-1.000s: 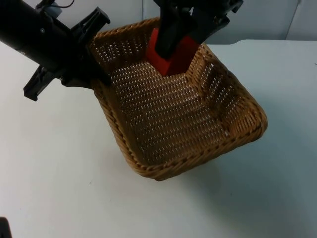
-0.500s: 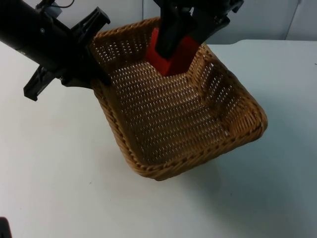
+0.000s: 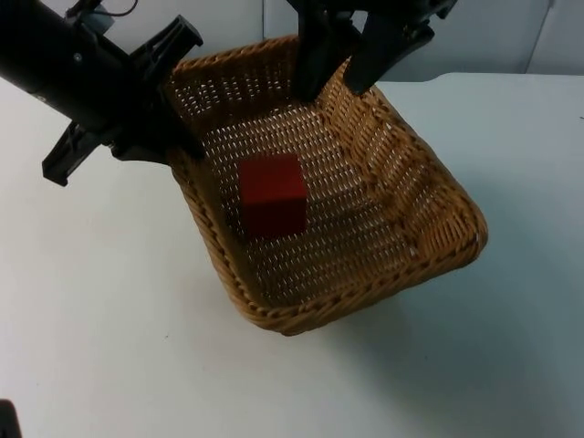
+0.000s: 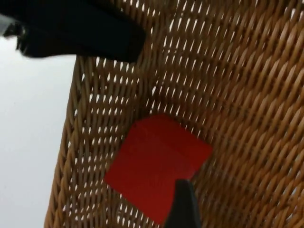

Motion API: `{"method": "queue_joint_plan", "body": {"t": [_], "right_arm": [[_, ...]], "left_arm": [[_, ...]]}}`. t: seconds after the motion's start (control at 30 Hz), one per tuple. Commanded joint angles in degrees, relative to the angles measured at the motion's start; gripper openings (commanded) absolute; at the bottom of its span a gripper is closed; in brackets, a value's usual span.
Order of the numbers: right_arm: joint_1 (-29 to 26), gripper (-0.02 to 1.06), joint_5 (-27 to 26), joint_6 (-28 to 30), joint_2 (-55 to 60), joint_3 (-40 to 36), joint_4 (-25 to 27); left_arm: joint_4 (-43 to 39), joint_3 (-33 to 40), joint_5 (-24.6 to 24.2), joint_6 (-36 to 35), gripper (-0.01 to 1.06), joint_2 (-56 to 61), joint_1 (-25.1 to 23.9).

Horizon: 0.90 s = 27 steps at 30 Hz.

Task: Pick up the basket with the left hand and place the cube into the basket with the right hand.

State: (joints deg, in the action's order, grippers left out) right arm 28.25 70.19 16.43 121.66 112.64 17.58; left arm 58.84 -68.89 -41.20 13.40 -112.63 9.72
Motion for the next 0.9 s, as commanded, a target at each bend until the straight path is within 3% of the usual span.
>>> {"method": "queue_joint_plan", "body": {"t": [0.0,0.17,0.2,0.3,0.33,0.43,0.5,0.87], "right_arm": [[-0.88,0.63,-0.22,-0.78,-0.46,4.0,-0.12],[-8.95,0.61,-0.22,-6.45,-2.53,21.01,-2.66],[-8.95,0.61,-0.22,-6.45,-2.53,21.01,-2.66],[-17.75,0.53,-0.22,-10.64,-5.75,25.29,-0.24],[-17.75,0.53,-0.22,-10.64,-5.75,25.29,-0.24],[-26.07,0.26,-0.22,-10.53,-8.64,25.28,6.5],[-30.1,0.0,-0.22,-10.25,-9.86,25.28,8.22],[-31.59,0.0,-0.22,-10.25,-10.19,22.77,-0.07]], "left_arm": [[1.98,-0.5,-0.76,-0.26,0.0,0.67,0.09],[1.98,-0.5,-0.64,-0.26,0.0,0.67,0.09],[1.98,-0.5,-0.64,-0.26,0.0,0.67,0.09],[1.98,-0.5,-0.52,-0.26,0.0,0.67,0.09],[1.98,-0.5,-0.52,-0.26,0.0,0.67,0.09],[1.98,-0.5,-0.52,-0.26,0.0,0.67,0.09],[1.98,-0.5,-0.52,-0.26,0.0,0.67,0.09],[1.98,-0.5,-0.52,-0.26,0.0,0.67,0.09]]}}
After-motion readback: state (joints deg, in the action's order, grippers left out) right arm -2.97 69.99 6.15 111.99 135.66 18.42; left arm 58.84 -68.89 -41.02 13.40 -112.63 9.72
